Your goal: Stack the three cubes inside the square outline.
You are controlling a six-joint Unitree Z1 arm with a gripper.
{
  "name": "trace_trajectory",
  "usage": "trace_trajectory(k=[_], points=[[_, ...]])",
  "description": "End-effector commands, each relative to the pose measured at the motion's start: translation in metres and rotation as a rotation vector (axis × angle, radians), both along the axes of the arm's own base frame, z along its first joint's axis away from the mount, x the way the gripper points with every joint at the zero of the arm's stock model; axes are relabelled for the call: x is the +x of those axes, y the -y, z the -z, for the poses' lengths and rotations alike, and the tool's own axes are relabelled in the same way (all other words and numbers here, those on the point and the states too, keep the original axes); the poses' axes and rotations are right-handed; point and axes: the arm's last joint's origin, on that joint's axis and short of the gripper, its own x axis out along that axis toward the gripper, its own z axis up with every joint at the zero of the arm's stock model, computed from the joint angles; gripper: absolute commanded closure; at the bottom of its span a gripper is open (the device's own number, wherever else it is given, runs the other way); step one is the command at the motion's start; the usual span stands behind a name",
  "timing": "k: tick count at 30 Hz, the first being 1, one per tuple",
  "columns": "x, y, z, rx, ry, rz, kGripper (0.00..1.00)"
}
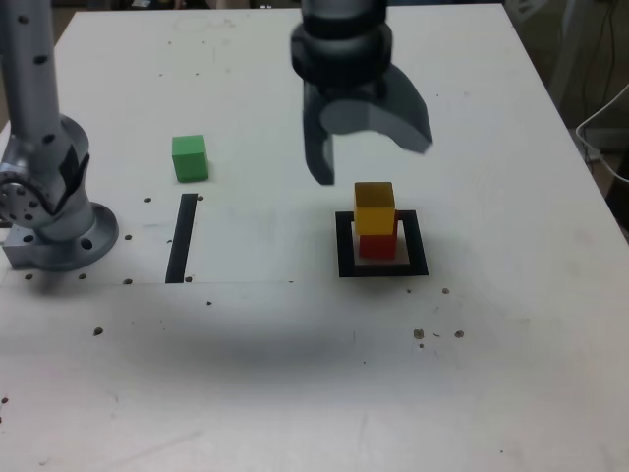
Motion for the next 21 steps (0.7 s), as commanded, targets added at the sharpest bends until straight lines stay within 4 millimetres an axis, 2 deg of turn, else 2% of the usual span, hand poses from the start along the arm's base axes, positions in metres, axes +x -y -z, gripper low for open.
trace_trajectory(k=[1,6,12,21], points=[[-0.011,-0.008,-0.005,0.003,-0.017,-0.005,0.0],[-0.034,-0.026,-0.008,0.006,-0.087,0.02,0.0],[-0.061,-0.054,-0.002,0.008,-0.187,0.036,0.0],[-0.092,-0.09,0.01,0.067,-0.279,-0.054,0.0]])
